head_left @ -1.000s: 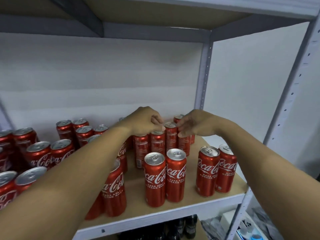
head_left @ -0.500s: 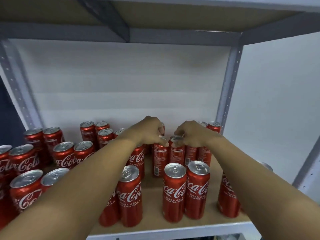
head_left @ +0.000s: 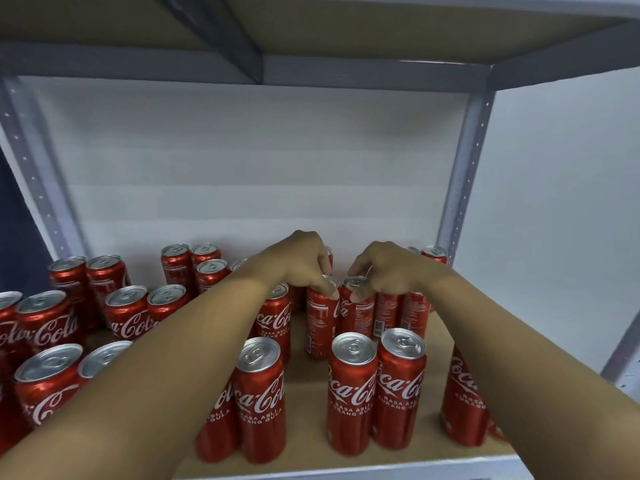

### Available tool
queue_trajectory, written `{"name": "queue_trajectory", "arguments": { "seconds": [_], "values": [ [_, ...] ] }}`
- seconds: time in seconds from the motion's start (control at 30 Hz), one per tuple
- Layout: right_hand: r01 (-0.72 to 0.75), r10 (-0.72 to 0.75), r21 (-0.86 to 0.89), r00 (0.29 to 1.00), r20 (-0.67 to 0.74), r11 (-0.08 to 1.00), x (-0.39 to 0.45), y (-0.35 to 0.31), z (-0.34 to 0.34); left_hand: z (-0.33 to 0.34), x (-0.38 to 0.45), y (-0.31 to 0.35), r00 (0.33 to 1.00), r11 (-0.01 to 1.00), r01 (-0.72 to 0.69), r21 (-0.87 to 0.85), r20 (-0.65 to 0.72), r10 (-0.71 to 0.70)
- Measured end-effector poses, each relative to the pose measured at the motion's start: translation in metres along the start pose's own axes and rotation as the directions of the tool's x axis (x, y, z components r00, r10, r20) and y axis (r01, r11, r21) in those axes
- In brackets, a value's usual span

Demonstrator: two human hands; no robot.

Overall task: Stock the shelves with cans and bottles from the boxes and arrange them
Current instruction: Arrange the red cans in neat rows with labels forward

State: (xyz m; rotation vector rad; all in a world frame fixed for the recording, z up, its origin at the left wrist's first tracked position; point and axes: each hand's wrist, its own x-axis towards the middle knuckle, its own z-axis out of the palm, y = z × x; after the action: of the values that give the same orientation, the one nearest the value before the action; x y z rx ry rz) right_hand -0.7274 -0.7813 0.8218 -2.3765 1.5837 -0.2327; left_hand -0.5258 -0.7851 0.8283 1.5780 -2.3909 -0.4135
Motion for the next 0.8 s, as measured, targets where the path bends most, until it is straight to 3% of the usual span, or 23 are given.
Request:
{"name": "queue_trajectory", "arguments": {
  "seconds": [0.13,0.27,0.37,0.53,0.8],
  "values": [
    [0.011,-0.011,0.004,0.999,0.051,1.0,0.0007,-0.0003,-0.006,-0.0072,-0.0028,-0.0017,0.995,0.998,-0.004,-0.061,0.103,0.01],
    [-0.014,0.014,-0.044,1.0,-0.009,0.999,0.0003,-0.0027,-0.002,-0.002,0.0014,-0.0012,0.999,1.0,0.021,0.014,0.049,-0.022],
    [0.003,-0.004,-0.045,1.0,-0.025,0.999,0.0007,-0.0041,0.0002,-0.0011,0.0025,0.0002,0.999,1.0,0.011,-0.001,0.045,-0.011],
    [0.024,-0.023,-0.015,0.997,0.069,1.0,-0.0024,-0.0016,-0.0081,-0.0062,-0.0014,-0.0036,0.993,0.996,-0.027,-0.082,0.109,0.036],
    [0.007,-0.008,-0.073,1.0,-0.006,0.997,-0.001,-0.004,-0.0038,0.0001,0.0002,-0.0019,0.998,0.998,0.008,-0.062,0.059,-0.005]
  ]
}}
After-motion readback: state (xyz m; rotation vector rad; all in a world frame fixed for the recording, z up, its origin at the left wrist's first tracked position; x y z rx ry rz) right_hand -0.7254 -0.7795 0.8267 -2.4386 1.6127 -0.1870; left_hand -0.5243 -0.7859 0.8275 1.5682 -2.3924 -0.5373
